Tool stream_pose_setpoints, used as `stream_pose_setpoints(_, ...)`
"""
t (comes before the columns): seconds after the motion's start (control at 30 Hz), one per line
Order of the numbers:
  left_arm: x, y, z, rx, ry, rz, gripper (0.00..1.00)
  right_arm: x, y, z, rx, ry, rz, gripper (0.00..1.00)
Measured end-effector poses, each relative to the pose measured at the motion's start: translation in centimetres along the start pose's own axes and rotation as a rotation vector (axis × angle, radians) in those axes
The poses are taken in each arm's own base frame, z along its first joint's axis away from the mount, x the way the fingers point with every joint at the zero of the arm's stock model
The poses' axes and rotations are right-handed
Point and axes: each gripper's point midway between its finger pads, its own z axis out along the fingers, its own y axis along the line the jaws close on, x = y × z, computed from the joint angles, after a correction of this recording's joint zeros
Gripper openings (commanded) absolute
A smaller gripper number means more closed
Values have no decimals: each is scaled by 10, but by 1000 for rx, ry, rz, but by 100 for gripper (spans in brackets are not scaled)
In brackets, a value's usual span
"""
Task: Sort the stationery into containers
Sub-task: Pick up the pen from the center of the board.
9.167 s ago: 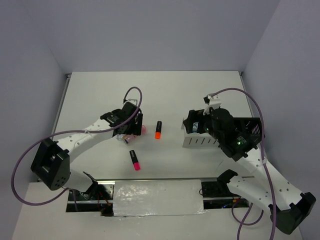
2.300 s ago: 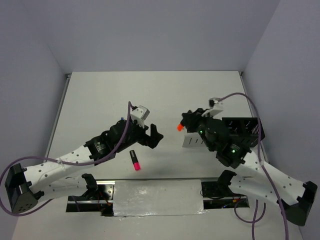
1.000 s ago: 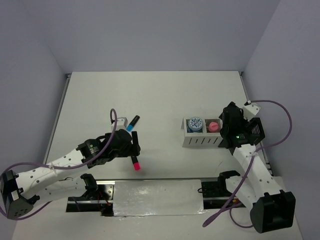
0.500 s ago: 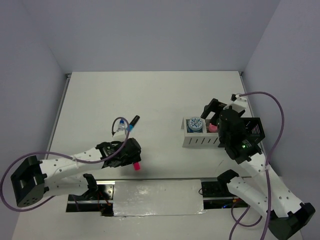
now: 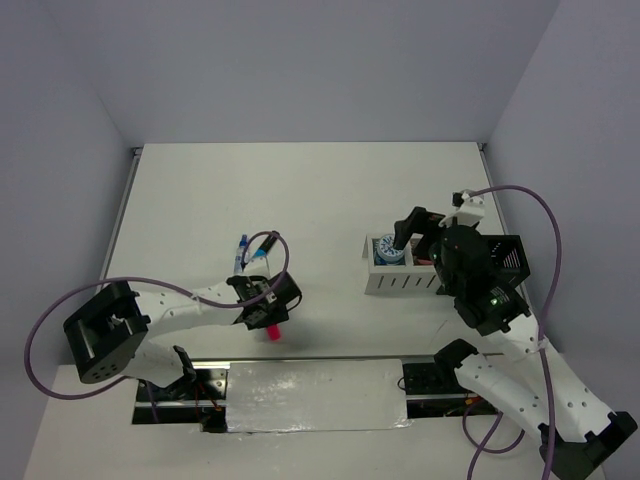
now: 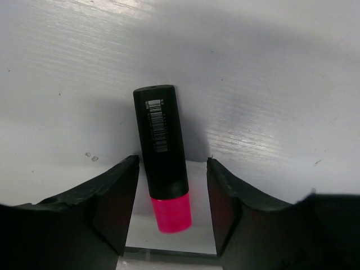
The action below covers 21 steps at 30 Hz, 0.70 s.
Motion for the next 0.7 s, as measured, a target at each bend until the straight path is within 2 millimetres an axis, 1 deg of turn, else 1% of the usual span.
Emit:
stream_pose_setpoints(0.03,0,-1,0,2,0,-3,55,-1,1,-1,-8,-2,0,100)
stream_pose_setpoints(0.07,0,-2,0,6,2,-7,51,-2,3,-2,-15,-2,1,100)
stream_pose_setpoints(0.1,1,-3,0,11,5,-9,38,-3,4,-3,-22,-3,3,100)
stream_pose_setpoints(0.17,2,-8,1,35,10,-22,26,-2,8,-3,-44,5,4,100)
stream_pose_setpoints(0.2,3,-11,0,47,13,-19,9,0,11,-4,-61,14,3,100)
stream_pose_setpoints(0.23,5,-13,0,61,13,-20,1,1,14,-4,-78,23,3,100)
stream_pose_setpoints(0.33,12,-22,-4,124,18,3,0,6,29,-6,-160,54,8,100)
stream_pose_setpoints(0.47,22,-31,-17,222,11,104,0,5,57,-12,-299,74,48,100)
stream_pose_setpoints(0.53,18,-38,-26,272,-12,136,0,6,71,-15,-371,93,67,100)
stream_pose_setpoints(0.6,8,-47,-38,334,-54,147,0,10,84,-15,-430,115,87,100)
stream_pose_setpoints(0.7,-8,-58,-59,431,-127,173,0,20,99,-15,-509,158,120,100)
